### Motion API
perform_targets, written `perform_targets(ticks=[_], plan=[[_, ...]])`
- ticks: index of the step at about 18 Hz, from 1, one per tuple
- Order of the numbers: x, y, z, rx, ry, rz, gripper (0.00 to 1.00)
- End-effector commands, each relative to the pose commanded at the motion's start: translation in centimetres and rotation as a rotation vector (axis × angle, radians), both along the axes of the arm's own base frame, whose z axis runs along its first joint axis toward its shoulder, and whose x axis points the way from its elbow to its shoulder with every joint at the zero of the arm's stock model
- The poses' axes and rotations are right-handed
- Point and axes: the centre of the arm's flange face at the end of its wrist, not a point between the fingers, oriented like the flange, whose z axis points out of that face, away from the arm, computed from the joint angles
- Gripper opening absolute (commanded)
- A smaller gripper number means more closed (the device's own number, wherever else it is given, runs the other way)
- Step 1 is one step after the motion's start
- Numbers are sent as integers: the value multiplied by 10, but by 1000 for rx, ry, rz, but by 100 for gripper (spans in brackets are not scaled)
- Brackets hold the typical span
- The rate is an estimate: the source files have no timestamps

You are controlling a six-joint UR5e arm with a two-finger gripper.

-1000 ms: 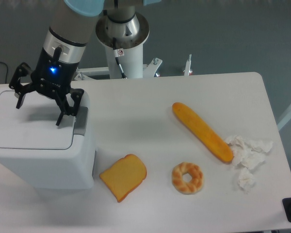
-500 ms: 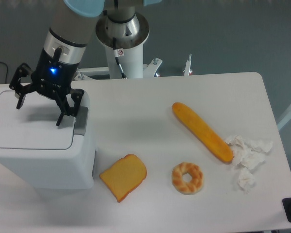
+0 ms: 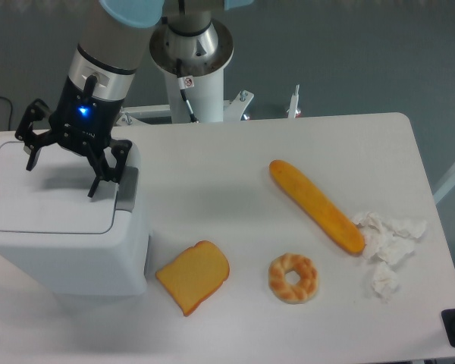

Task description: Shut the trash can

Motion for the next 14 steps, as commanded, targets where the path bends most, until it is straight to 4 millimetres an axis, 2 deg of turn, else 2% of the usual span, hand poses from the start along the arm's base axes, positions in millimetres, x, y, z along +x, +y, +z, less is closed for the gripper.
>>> perform_targets(ticks=[14], plan=[[2, -3, -7, -6, -13, -6, 100]])
